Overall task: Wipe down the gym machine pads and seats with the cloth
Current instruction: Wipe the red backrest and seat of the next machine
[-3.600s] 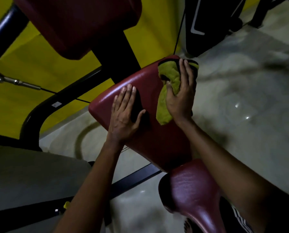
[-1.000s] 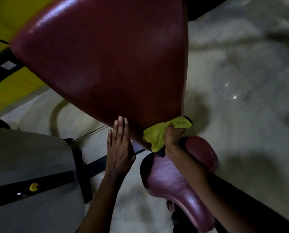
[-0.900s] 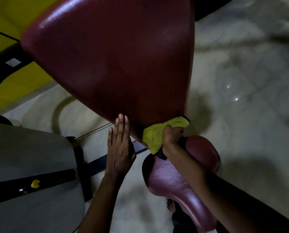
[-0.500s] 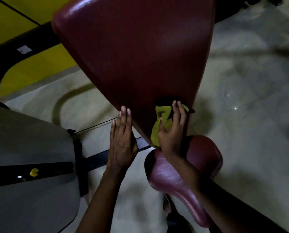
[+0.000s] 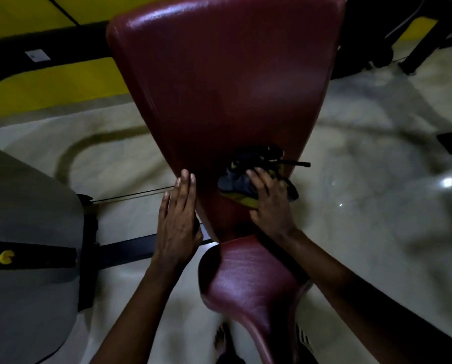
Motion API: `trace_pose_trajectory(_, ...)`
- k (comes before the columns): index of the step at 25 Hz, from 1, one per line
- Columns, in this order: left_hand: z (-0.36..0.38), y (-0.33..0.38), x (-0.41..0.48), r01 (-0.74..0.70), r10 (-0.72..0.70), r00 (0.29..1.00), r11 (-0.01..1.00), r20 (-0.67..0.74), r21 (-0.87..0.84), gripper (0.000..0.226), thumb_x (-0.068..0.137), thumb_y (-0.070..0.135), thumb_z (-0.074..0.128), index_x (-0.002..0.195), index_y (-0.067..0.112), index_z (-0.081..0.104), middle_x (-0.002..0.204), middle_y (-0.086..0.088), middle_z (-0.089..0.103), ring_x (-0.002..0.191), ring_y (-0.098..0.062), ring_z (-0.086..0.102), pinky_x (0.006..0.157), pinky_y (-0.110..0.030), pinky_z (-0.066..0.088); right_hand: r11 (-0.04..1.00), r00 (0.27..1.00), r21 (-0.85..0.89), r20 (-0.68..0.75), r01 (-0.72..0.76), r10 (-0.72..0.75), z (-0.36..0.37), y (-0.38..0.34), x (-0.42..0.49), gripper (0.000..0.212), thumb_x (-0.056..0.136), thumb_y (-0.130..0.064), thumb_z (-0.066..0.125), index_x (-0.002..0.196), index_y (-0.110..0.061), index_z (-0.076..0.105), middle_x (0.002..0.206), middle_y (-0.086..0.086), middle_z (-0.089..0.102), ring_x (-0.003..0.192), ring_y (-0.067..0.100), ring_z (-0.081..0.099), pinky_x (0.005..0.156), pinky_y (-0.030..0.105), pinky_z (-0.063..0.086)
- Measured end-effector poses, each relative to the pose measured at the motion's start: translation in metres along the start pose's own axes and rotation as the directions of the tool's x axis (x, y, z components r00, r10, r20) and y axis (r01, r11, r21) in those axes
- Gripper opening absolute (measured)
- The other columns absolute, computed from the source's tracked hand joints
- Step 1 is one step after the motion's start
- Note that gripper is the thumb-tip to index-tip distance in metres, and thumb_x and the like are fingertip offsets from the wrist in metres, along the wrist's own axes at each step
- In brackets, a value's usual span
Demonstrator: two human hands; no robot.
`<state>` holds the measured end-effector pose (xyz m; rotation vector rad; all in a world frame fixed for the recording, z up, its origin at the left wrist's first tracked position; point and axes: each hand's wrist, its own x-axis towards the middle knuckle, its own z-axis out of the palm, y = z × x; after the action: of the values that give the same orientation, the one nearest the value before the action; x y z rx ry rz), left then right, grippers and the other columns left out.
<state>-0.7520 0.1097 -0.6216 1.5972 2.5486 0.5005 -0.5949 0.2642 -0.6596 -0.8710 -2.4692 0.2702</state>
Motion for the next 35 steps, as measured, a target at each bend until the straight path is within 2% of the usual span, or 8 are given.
trace_pose_trajectory(8,0.011,0.012,0.0,0.077,-0.079,0.997,0.995,-0.021,-0.065,0.083,0.078,0.017,0.027,0.158,0.012,0.006,0.166,-0.001,-0.004,0.153,-0.015,0.003,0.123,-0.042,0.012,0.938,0.943,-0.114,0.104,0.326,-0.315,-0.023,0.015,0.033,0.11,0.057,-0.006,0.071,0.155,-0.023,0.023,0.155,-0.002,0.027,0.126,0.028,0.046,0.115,0.044,0.026)
trace_pose_trajectory(11,0.011,0.016,0.001,0.109,-0.111,0.994,0.992,-0.023,-0.07,0.081,0.08,0.021,0.024,0.158,0.012,0.006,0.166,0.0,-0.004,0.152,-0.013,0.001,0.122,-0.04,0.01,0.791,0.827,-0.25,0.244,0.559,-0.507,-0.024,0.036,0.035,0.095,0.074,-0.016,0.064,0.158,-0.025,0.02,0.151,-0.005,0.031,0.129,0.028,0.041,0.123,0.041,0.009)
trace_pose_trajectory(17,0.035,0.022,-0.022,0.268,-0.286,0.954,0.946,-0.087,-0.181,0.07,0.089,0.016,0.028,0.157,0.01,0.013,0.166,-0.005,0.005,0.153,-0.014,0.002,0.123,-0.039,0.008,0.633,0.672,-0.246,0.402,0.734,-0.622,-0.026,0.029,0.048,0.067,0.093,-0.023,0.039,0.158,-0.019,0.025,0.155,-0.001,0.041,0.137,0.029,0.034,0.122,0.043,0.013)
trace_pose_trajectory(20,0.069,0.031,-0.051,0.446,-0.463,0.886,0.862,-0.017,-0.243,0.072,0.091,0.004,0.046,0.156,0.006,0.016,0.164,-0.006,0.008,0.152,-0.017,0.009,0.124,-0.041,0.013,0.46,0.484,-0.183,0.511,0.869,-0.711,-0.016,0.035,0.052,0.055,0.094,-0.019,0.036,0.148,-0.013,0.045,0.147,0.004,0.051,0.141,0.031,0.035,0.122,0.044,0.01)
trace_pose_trajectory(23,0.098,0.049,-0.073,0.549,-0.549,0.832,0.8,0.073,-0.243,0.066,0.096,0.012,0.049,0.154,0.002,0.021,0.162,-0.011,0.016,0.151,-0.024,0.018,0.123,-0.034,0.013,0.33,0.322,-0.112,0.64,0.937,-0.698,-0.006,0.036,0.052,0.054,0.093,-0.017,0.032,0.143,-0.01,0.051,0.147,0.006,0.051,0.144,0.034,0.036,0.122,0.045,0.01)
trace_pose_trajectory(30,0.151,0.062,-0.091,0.577,-0.505,0.794,0.801,0.339,-0.158,0.077,0.1,0.05,0.042,0.156,0.005,0.015,0.163,-0.011,0.016,0.151,-0.021,0.013,0.124,-0.034,0.011,0.217,0.218,-0.094,0.712,0.972,-0.667,0.025,0.023,0.034,0.051,0.09,-0.017,0.035,0.134,-0.015,0.062,0.142,0.003,0.056,0.141,0.031,0.043,0.122,0.045,0.014)
trace_pose_trajectory(33,0.158,0.065,-0.097,0.562,-0.461,0.768,0.819,0.445,-0.12,0.082,0.1,0.051,0.041,0.157,0.006,0.003,0.165,-0.01,0.002,0.153,-0.02,0.0,0.122,-0.031,0.001,0.223,0.157,-0.034,0.814,0.974,-0.56,0.028,0.033,0.024,0.051,0.089,-0.021,0.033,0.127,-0.017,0.068,0.137,0.0,0.061,0.136,0.029,0.05,0.117,0.045,0.033)
trace_pose_trajectory(35,0.159,0.063,-0.098,0.564,-0.47,0.774,0.816,0.424,-0.125,0.083,0.099,0.053,0.042,0.157,0.008,0.003,0.165,-0.008,0.001,0.152,-0.019,-0.001,0.121,-0.03,0.0,0.167,0.086,0.005,0.844,0.986,-0.529,0.027,0.052,0.02,0.052,0.091,-0.022,0.033,0.13,-0.014,0.065,0.143,0.002,0.057,0.14,0.031,0.044,0.118,0.046,0.033)
